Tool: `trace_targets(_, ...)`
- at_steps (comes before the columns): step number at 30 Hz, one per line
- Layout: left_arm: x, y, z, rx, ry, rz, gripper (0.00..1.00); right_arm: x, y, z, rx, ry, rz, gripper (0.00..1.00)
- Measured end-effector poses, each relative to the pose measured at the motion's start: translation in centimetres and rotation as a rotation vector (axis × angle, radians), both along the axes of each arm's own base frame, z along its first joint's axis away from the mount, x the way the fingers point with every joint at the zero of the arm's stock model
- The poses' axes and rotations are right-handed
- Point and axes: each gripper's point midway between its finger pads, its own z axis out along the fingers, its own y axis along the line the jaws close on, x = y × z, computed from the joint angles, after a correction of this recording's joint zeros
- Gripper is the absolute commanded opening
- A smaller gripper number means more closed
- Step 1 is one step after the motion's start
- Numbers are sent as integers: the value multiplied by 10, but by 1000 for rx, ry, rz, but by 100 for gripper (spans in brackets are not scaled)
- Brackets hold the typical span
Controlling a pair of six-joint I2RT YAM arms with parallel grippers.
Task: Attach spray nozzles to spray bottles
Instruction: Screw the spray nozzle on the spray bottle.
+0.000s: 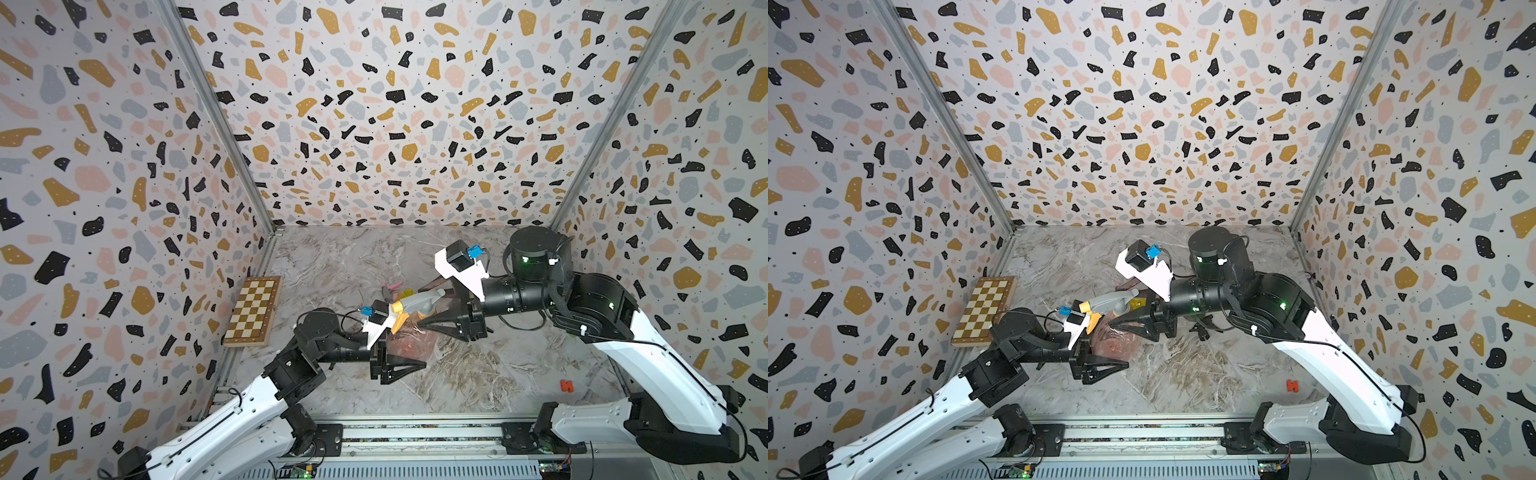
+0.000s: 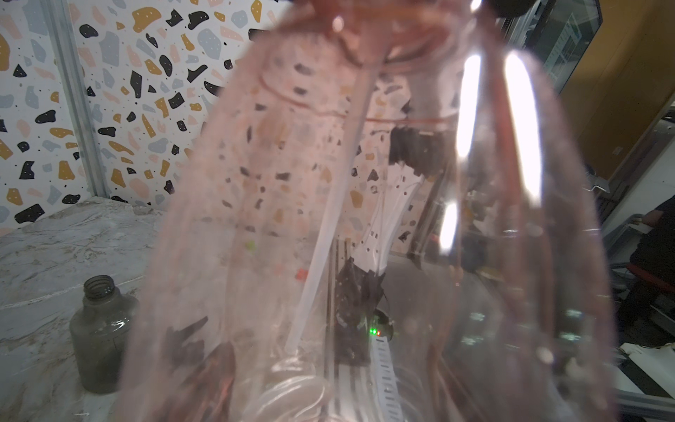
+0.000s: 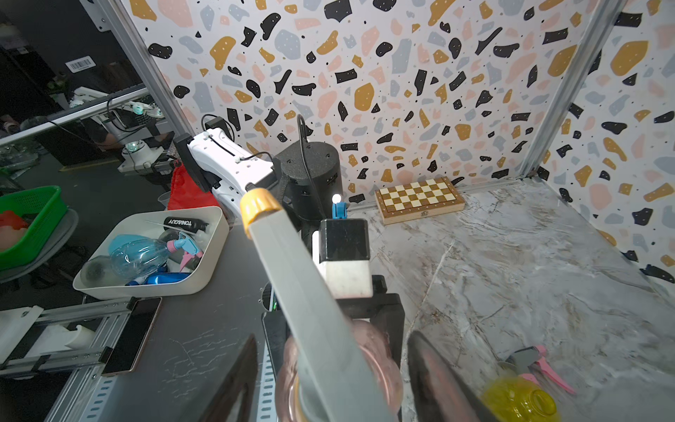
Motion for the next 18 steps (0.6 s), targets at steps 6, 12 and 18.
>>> trace_targets(6, -1, -1, -1, 4, 3, -8, 0, 0, 4, -3, -5, 10, 17, 50)
trace_targets(12, -1, -1, -1, 4, 3, -9, 0, -2, 4, 1, 13, 5, 23, 35)
trace_targets(18, 1, -1, -1, 2, 3, 3, 0, -2, 3, 0, 32, 7, 18, 24)
